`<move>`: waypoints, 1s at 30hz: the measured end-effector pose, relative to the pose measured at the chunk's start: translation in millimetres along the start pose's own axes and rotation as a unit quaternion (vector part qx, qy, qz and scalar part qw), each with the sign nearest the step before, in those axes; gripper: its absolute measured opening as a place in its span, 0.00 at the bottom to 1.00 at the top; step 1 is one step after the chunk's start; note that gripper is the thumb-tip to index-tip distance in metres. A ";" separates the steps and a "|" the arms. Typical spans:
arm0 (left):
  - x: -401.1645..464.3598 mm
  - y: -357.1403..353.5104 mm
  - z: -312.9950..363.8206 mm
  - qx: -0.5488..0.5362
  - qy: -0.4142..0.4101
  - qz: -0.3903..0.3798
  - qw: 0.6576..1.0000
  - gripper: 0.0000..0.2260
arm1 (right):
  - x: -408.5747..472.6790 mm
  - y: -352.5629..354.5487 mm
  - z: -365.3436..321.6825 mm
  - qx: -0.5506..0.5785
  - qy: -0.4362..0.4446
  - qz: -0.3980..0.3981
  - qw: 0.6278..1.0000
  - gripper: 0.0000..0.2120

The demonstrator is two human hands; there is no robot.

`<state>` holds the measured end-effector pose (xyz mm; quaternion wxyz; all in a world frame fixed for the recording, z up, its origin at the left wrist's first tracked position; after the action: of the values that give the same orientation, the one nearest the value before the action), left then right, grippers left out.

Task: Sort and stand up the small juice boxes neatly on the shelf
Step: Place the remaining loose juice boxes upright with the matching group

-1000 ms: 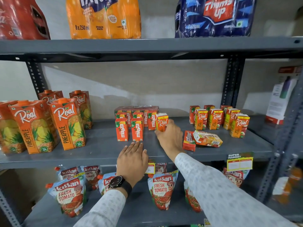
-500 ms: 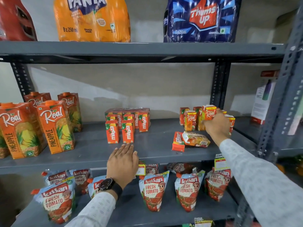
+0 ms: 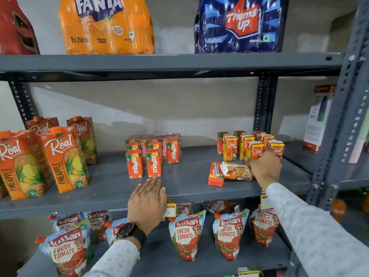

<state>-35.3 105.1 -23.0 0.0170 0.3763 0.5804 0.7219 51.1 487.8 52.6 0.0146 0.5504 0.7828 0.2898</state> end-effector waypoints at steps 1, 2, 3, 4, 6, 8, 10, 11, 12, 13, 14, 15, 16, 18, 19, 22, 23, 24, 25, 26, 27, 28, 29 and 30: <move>0.1 0.2 0.2 0.000 -0.001 0.001 1.000 0.33 | -2.9 4.0 -0.6 0.009 0.006 0.018 1.000 0.25; 0.4 0.2 0.3 0.001 -0.001 0.001 1.000 0.33 | -7.3 8.2 -2.4 0.012 0.023 0.043 0.999 0.27; 0.3 0.1 0.3 0.002 -0.001 0.002 1.000 0.32 | -13.6 12.4 -6.7 0.008 0.051 0.069 0.996 0.27; 0.3 -0.2 0.2 0.002 -0.001 0.003 1.000 0.32 | -19.6 13.8 -12.3 0.003 0.089 0.087 0.992 0.24; -0.2 0.3 0.6 -0.001 0.001 0.009 1.000 0.31 | -31.5 7.5 -27.7 -0.008 0.185 0.080 0.979 0.15; -0.9 1.6 1.2 -0.008 0.001 0.017 1.000 0.32 | -42.4 -7.2 -44.1 -0.047 0.257 0.027 0.965 0.12; -1.3 2.6 1.9 -0.010 -0.001 0.017 1.000 0.33 | -50.9 -22.9 -56.9 -0.112 0.285 -0.030 0.951 0.16; -1.4 2.9 2.4 -0.009 -0.002 0.015 1.000 0.33 | -55.3 -28.7 -62.4 -0.145 0.289 -0.053 0.945 0.20; -1.2 2.8 2.6 -0.009 -0.003 0.012 1.000 0.33 | -58.8 -34.7 -65.7 -0.178 0.287 -0.077 0.938 0.24; -1.4 2.8 2.5 -0.008 -0.003 0.010 1.000 0.33 | -62.2 -40.1 -67.7 -0.213 0.276 -0.102 0.932 0.28; -1.2 2.4 2.3 -0.007 -0.003 0.008 1.000 0.33 | -64.6 -45.2 -67.3 -0.254 0.260 -0.125 0.923 0.34; -1.1 2.3 1.8 -0.007 -0.002 0.007 1.000 0.33 | -66.1 -49.5 -65.8 -0.302 0.240 -0.142 0.912 0.39; -1.2 1.8 1.1 -0.007 -0.001 0.007 1.000 0.33 | -67.0 -52.2 -63.7 -0.345 0.219 -0.155 0.900 0.44; -1.3 1.0 0.0 -0.009 0.000 0.009 1.000 0.32 | -68.5 -56.3 -62.2 -0.394 0.195 -0.173 0.882 0.50; -1.4 0.8 -0.6 -0.009 0.001 0.010 1.000 0.32 | -69.4 -59.0 -64.0 -0.404 0.199 -0.177 0.875 0.50; -1.3 -0.1 -0.7 -0.006 0.000 0.009 1.000 0.31 | -75.4 -66.6 -74.5 -0.406 0.236 -0.185 0.863 0.44; -1.3 0.0 -0.3 -0.005 0.000 0.009 1.000 0.30 | -78.3 -70.2 -77.8 -0.401 0.248 -0.194 0.860 0.41; -1.2 0.2 0.0 -0.005 -0.001 0.009 1.000 0.30 | -82.3 -74.1 -81.2 -0.396 0.265 -0.206 0.854 0.37; -1.3 0.8 0.2 -0.004 -0.001 0.009 1.000 0.30 | -86.8 -78.6 -85.0 -0.389 0.286 -0.220 0.848 0.33; -1.4 0.9 0.7 -0.003 -0.002 0.008 1.000 0.30 | -90.6 -83.9 -87.9 -0.379 0.304 -0.238 0.841 0.30; -1.5 1.4 1.3 -0.001 -0.003 0.006 1.000 0.30 | -94.7 -88.7 -90.6 -0.369 0.315 -0.258 0.835 0.29; -1.7 2.1 1.1 -0.001 -0.004 0.003 1.000 0.30 | -98.9 -93.0 -94.3 -0.357 0.323 -0.274 0.833 0.30; -1.8 2.6 1.2 -0.002 -0.005 -0.001 1.000 0.31 | -101.0 -96.2 -96.7 -0.348 0.324 -0.282 0.833 0.32; -1.6 2.8 1.4 -0.004 -0.007 -0.005 1.000 0.31 | -100.9 -98.4 -98.4 -0.348 0.322 -0.279 0.835 0.35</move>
<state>-32.2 104.6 -21.4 0.0257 0.3783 0.5792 0.7217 -26.8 334.6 58.3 0.0325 0.1427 0.7111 0.6877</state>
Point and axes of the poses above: each hand's wrist, its own x-axis towards the middle knuckle, its own y-axis out of the back of the hand, z = x × y, the point moved 7 cm from there along x, towards the middle knuckle, and after that the axes turned 12 degrees about -y, right-handed, at the moved point
